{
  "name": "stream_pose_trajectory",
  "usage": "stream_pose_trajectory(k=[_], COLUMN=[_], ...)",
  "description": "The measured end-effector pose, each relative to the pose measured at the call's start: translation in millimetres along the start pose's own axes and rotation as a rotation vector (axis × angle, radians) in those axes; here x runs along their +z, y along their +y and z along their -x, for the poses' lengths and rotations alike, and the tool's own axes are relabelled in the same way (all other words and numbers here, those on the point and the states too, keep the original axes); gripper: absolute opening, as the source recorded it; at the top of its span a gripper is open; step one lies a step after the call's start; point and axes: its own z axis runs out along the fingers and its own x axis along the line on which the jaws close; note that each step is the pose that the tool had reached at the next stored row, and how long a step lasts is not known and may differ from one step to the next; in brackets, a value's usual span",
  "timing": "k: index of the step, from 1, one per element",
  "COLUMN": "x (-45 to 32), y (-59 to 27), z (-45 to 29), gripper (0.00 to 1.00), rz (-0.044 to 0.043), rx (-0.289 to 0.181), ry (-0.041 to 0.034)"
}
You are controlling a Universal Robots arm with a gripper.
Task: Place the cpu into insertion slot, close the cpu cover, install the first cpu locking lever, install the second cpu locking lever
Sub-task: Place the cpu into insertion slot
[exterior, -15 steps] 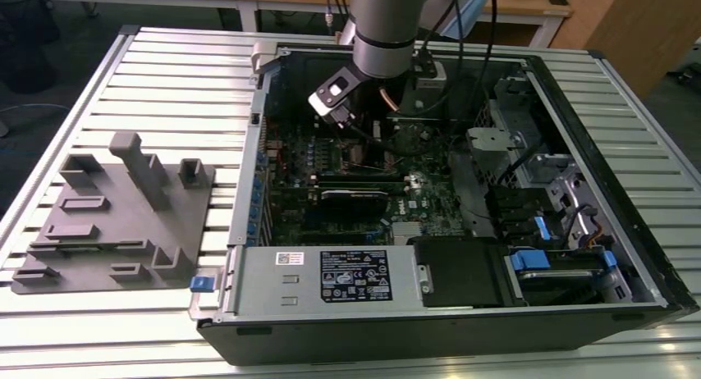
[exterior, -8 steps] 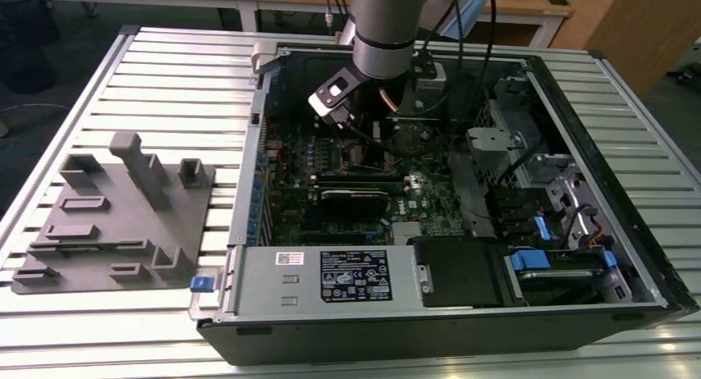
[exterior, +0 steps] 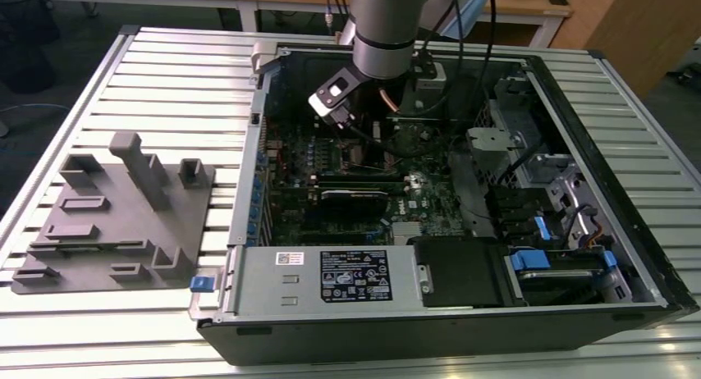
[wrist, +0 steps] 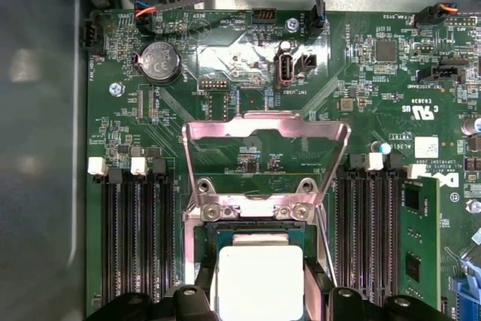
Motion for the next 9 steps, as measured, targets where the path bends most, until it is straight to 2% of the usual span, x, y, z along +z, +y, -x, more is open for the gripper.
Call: stream_pose_trajectory(k=[9], x=[1.1], y=[-0.2], z=[0.3], gripper=[0.54], rz=[-0.0002], rx=[-0.005], ry=[-0.0006])
